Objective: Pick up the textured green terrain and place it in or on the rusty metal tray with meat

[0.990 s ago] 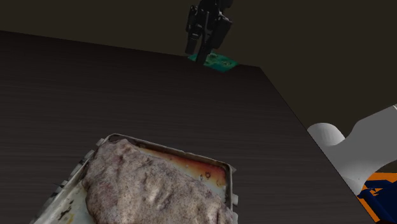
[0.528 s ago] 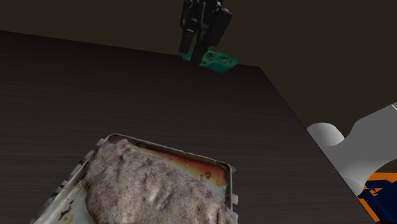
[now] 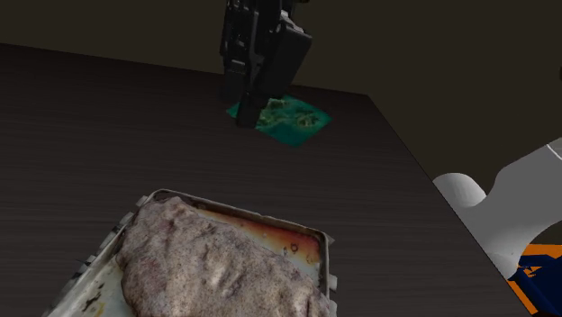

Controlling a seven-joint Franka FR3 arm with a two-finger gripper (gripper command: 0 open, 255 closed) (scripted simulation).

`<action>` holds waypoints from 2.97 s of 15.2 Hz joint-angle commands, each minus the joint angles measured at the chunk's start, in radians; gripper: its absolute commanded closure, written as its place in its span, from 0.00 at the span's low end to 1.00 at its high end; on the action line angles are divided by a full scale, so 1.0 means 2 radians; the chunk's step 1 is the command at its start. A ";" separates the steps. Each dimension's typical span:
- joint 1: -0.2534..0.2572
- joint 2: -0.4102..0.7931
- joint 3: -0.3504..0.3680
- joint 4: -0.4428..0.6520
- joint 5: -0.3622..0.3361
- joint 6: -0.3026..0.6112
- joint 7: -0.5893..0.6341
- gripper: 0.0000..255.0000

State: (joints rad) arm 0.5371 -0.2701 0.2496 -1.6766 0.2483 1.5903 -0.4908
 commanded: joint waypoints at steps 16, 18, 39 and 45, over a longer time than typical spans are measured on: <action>0.051 0.086 0.103 0.063 -0.042 0.046 0.149 1.00; 0.051 0.080 0.102 0.043 -0.039 0.061 0.146 1.00; 0.052 0.059 0.100 -0.041 -0.027 0.125 0.131 0.00; 0.048 0.060 0.093 0.023 -0.029 0.061 0.133 0.00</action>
State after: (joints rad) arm 0.6345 -0.1486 0.4396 -1.6406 0.1901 1.7256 -0.2215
